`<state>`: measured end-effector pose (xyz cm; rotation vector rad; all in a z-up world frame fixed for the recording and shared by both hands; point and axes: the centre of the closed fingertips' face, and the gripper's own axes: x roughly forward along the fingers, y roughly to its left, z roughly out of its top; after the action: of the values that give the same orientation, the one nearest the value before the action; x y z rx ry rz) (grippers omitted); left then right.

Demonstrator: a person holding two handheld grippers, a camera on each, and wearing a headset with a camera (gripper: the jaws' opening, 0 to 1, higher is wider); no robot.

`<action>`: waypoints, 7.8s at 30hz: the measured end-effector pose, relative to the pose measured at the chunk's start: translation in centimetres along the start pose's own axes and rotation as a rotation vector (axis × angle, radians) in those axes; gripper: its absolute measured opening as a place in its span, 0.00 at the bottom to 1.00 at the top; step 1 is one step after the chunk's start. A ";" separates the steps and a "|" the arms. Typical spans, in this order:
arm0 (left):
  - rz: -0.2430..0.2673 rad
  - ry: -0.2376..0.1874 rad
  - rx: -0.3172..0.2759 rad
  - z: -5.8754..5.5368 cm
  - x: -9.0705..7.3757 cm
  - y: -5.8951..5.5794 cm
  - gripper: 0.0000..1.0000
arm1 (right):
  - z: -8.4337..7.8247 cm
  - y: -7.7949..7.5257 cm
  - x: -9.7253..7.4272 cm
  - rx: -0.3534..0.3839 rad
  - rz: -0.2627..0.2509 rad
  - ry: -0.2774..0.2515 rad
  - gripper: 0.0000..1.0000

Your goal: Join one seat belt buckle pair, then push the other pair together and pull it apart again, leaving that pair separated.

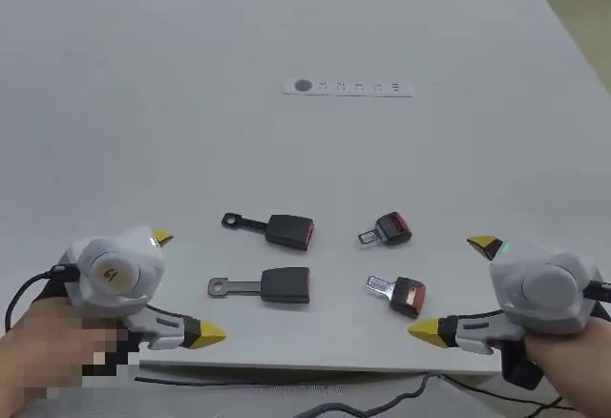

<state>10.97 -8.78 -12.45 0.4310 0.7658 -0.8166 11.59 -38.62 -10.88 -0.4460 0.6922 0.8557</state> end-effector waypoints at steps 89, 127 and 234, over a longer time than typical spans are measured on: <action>-0.199 0.136 0.283 3.2 7.0 -2.3 0.69 | -1.8 1.3 4.4 -0.188 0.192 0.088 0.43; -0.395 0.274 0.405 2.1 12.5 -5.1 0.41 | -5.6 0.6 8.2 -0.241 0.315 0.245 0.33; -0.407 0.246 0.509 2.2 12.8 -5.2 0.33 | 1.4 6.5 14.6 -0.404 0.452 0.168 0.29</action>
<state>13.56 -19.55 -20.91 0.8578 0.8853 -1.3674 13.60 -26.26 -20.82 -0.7446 0.7908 1.4087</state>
